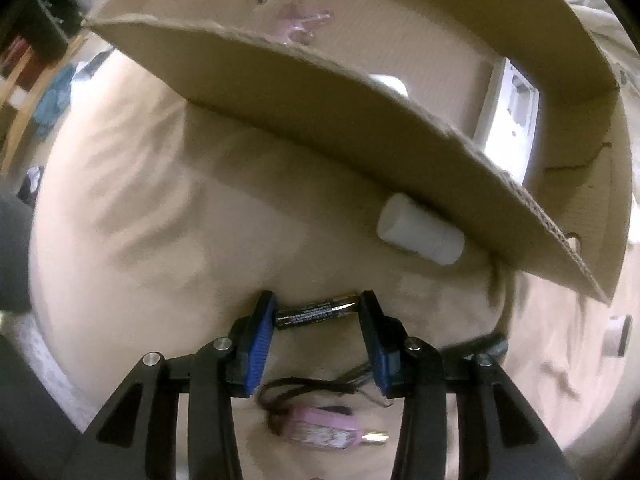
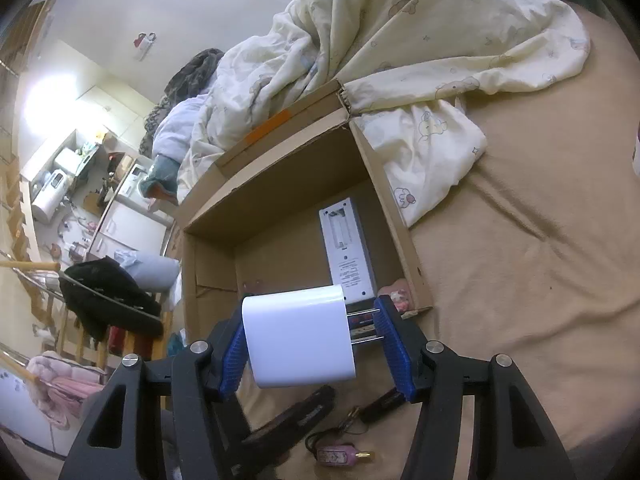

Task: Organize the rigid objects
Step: 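Grasp the black AA battery with the left gripper while the right gripper holds the adapter, then carry the battery and adapter over the box and open both grippers inside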

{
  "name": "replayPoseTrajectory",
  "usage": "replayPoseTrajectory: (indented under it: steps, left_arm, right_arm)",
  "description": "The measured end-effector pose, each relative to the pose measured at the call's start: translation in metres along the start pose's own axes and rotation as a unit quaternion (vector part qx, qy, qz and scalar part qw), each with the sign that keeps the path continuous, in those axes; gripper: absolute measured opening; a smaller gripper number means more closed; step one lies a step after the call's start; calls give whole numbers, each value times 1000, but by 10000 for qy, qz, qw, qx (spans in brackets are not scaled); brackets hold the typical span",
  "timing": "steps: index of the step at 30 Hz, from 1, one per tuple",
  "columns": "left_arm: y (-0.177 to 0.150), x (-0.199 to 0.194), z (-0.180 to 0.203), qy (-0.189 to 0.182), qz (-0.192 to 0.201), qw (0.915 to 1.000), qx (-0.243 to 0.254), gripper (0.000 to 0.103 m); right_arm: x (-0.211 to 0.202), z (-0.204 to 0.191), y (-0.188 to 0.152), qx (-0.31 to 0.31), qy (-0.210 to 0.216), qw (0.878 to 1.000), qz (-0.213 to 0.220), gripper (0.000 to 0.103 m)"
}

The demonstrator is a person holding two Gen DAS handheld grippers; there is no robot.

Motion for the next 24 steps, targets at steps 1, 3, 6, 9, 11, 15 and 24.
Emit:
replayPoseTrajectory:
  steps: [1, 3, 6, 9, 11, 15, 24]
  left_arm:
    - [1, -3, -2, 12, 27, 10000, 74, 39]
    - [1, -10, -5, 31, 86, 9997, 208, 39]
    - [2, -19, -19, 48, 128, 9993, 348, 39]
    - [3, -37, -32, 50, 261, 9985, 473, 39]
    - [6, -59, -46, 104, 486, 9966, 659, 39]
    - [10, -99, -72, 172, 836, 9928, 839, 39]
    - [63, -187, -134, 45, 1872, 9786, 860, 39]
  right_arm:
    - [0, 0, 0, -10, -9, 10000, -1, 62]
    - [1, -1, 0, -31, -28, 10000, -3, 62]
    - [1, -1, -1, -80, -91, 9999, 5, 62]
    - [1, 2, -2, -63, -150, 9999, 9, 62]
    - [1, 5, -1, -19, -172, 9999, 8, 62]
    - [1, 7, 0, -9, -200, 9998, 16, 62]
    - [-2, 5, 2, -75, -212, 9997, 103, 62]
Point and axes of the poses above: each gripper's, at about its wrist camera, not at the fingertips, and x roughly the way its jaws point, z to its right, y to its top, the point moved 10 cm from there along x, roughly the way its jaws point, and after that the axes turned 15 degrees about x, right-handed, at the moved point
